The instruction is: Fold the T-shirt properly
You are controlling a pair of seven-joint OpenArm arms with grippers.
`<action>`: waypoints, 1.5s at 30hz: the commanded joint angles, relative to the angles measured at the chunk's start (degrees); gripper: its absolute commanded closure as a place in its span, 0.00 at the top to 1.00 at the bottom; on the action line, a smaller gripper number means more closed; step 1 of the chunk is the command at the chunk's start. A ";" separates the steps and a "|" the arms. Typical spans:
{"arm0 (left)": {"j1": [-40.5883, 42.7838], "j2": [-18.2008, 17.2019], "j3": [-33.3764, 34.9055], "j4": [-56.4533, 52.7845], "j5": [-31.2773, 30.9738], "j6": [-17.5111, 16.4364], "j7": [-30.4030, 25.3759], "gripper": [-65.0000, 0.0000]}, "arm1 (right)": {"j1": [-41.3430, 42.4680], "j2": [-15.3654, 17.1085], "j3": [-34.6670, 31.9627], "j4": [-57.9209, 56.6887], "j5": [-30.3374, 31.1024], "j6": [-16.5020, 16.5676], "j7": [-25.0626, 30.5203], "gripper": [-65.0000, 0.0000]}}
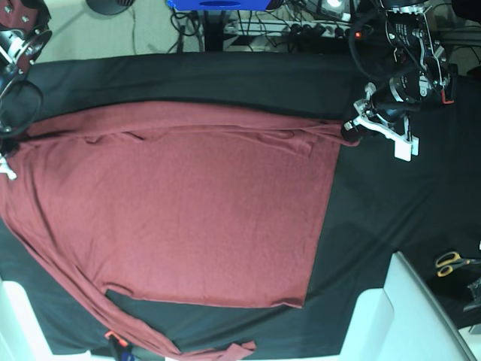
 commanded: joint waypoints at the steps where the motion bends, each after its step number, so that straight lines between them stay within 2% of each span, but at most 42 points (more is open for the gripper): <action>1: -0.22 -0.65 -0.14 0.76 -0.92 -0.28 -0.66 0.00 | 1.24 1.42 0.18 0.90 0.40 0.13 1.23 0.01; 4: -0.31 -0.74 -0.14 0.93 -0.92 -0.28 -0.66 0.00 | 1.24 1.42 0.18 0.90 0.40 0.13 1.23 0.03; 6: -0.31 -0.74 -0.14 1.02 -0.92 -0.28 -0.66 0.00 | 1.33 1.42 0.97 0.99 0.40 0.13 1.23 0.09; 7: -0.31 -0.74 -0.14 1.02 -0.92 -0.28 -0.66 0.03 | 1.33 1.34 2.55 1.17 0.40 0.13 1.23 0.14; 11: -1.01 -0.74 -0.23 1.11 -0.92 -0.28 -0.75 0.35 | 1.42 1.25 5.89 1.34 0.40 0.13 1.23 0.32; 15: -1.54 -0.74 -0.66 1.11 -1.18 -0.28 -0.75 0.61 | 1.42 1.34 6.15 2.40 0.40 0.49 1.23 0.45; 18: -2.42 -0.83 -0.84 2.25 -1.27 -0.28 -0.92 0.74 | 0.98 0.63 6.15 6.71 0.49 2.86 1.23 0.46; 21: -3.12 -0.91 -0.84 4.63 -1.18 -0.28 -0.92 0.77 | 0.98 -1.21 9.50 12.86 0.40 7.08 1.14 0.46; 26: -2.86 -0.91 -1.63 10.16 -1.27 -0.28 -0.92 0.76 | -0.78 -2.62 11.52 20.24 0.40 7.08 0.79 0.46; 30: -0.39 -0.74 -6.91 16.41 -1.35 -0.55 -0.92 0.76 | -4.73 -5.08 13.01 26.66 0.49 8.40 0.79 0.46; 32: 1.28 -0.74 -8.49 18.60 -1.35 -0.55 -0.92 0.76 | -6.76 -7.10 15.12 30.00 0.93 13.06 0.79 0.46; 34: 3.56 -0.83 -9.10 19.75 -1.35 -0.55 -0.92 0.76 | -9.04 -8.42 16.09 31.76 2.77 20.44 0.79 0.46; 35: 4.53 -0.83 -9.19 19.75 -1.35 -0.55 -0.92 0.76 | -10.10 -8.69 16.26 31.85 3.74 23.08 0.79 0.46; 36: 5.58 -0.91 -9.19 19.57 -1.27 -0.55 -0.92 0.76 | -11.15 -8.69 16.35 31.76 4.71 25.01 0.79 0.46; 38: 7.69 -0.91 -8.93 19.57 -1.00 -0.63 -0.92 0.72 | -12.82 -8.95 16.53 31.50 6.55 25.10 0.79 0.45; 40: 9.54 -0.83 -8.84 19.57 -1.00 -0.63 -0.92 0.58 | -14.58 -10.53 17.93 31.23 8.93 25.19 0.79 0.39; 43: 11.74 -0.65 -8.75 18.69 -1.00 -0.63 -0.92 0.19 | -17.48 -12.55 18.64 31.06 12.62 25.37 0.79 0.25; 44: 12.27 -0.74 -8.75 17.81 -0.92 -0.63 -0.92 0.03 | -18.45 -13.17 18.46 31.06 13.41 25.54 0.79 0.20; 45: 12.53 -0.83 -8.75 16.49 -0.92 -0.63 -0.92 0.00 | -19.33 -13.61 17.06 31.06 13.59 25.54 0.53 0.15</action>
